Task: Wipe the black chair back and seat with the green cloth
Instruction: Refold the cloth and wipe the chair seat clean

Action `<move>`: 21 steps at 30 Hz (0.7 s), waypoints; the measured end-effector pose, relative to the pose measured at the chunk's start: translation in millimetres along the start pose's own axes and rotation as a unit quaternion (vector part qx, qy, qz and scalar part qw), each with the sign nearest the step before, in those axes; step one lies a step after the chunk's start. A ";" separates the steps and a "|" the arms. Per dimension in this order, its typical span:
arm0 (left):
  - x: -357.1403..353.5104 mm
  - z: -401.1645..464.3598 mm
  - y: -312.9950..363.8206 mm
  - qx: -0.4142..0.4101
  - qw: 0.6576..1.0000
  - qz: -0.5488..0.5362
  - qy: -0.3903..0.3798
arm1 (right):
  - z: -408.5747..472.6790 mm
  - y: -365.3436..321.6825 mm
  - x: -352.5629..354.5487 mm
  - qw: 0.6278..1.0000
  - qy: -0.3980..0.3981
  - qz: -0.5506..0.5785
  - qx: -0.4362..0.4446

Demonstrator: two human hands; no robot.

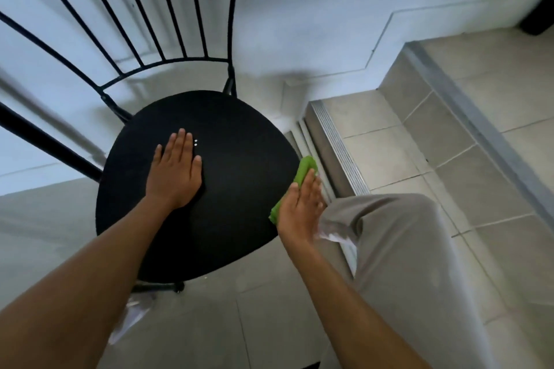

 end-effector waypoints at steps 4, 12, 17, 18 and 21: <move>-2.0 0.8 -1.6 0.000 1.000 -0.001 -0.006 | 49.4 44.9 -6.1 0.979 -0.016 0.075 -0.191; -5.1 2.7 -5.9 -0.004 1.000 0.002 0.006 | 36.1 39.6 -18.5 0.972 -0.109 0.107 -0.176; -6.5 2.6 -5.8 -0.005 1.000 0.002 0.005 | 56.5 93.7 -28.4 0.926 -0.022 0.221 -0.306; -6.2 2.6 -6.1 -0.005 1.000 0.001 0.005 | 67.7 111.9 -39.5 0.916 -0.014 0.257 -0.308; -4.3 1.9 -5.5 -0.004 1.000 -0.003 0.010 | 33.6 89.1 -33.9 0.869 -0.028 0.329 -0.368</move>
Point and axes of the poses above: each hand's wrist, its own z-axis towards the middle knuckle, its own x-axis out of the back of the hand, y = z × x, the point moved 10 cm from there along z, towards the middle knuckle, and after that the axes turned 5 degrees about x, right-handed, at the moved point
